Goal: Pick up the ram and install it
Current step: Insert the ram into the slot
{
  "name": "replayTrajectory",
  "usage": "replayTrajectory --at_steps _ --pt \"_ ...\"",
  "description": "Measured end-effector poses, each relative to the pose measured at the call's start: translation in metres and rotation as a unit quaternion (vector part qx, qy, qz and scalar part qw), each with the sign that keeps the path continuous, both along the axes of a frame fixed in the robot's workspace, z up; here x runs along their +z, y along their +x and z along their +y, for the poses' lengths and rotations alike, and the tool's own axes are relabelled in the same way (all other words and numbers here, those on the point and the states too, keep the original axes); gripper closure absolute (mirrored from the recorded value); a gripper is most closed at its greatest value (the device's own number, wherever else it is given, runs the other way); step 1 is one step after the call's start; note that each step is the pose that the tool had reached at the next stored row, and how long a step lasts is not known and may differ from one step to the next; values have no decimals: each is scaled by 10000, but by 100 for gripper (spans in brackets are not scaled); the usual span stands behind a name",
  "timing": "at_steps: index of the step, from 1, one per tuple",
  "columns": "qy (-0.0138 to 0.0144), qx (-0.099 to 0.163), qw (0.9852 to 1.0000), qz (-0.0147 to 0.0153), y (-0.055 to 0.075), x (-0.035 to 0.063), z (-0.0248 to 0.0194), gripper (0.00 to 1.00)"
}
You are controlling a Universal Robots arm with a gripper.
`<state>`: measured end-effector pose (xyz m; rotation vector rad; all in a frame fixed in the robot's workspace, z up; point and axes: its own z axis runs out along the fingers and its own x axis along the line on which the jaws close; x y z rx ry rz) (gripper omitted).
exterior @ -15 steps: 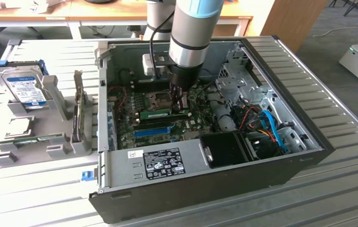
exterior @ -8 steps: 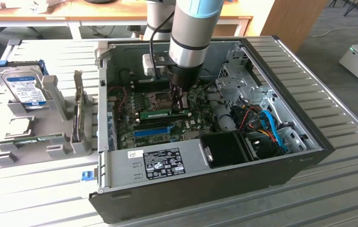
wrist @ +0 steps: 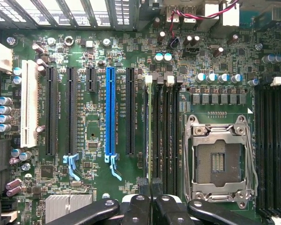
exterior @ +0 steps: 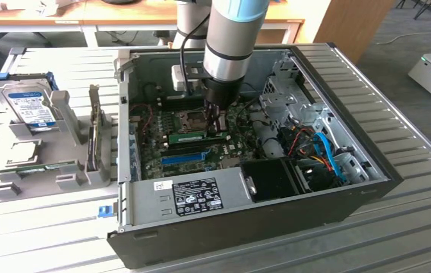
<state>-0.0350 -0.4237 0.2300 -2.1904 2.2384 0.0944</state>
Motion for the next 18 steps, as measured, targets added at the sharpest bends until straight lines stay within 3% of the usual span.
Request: replayTrajectory --at_steps 18 --pt "0 -1 10000 0 -5 -22 3 87"
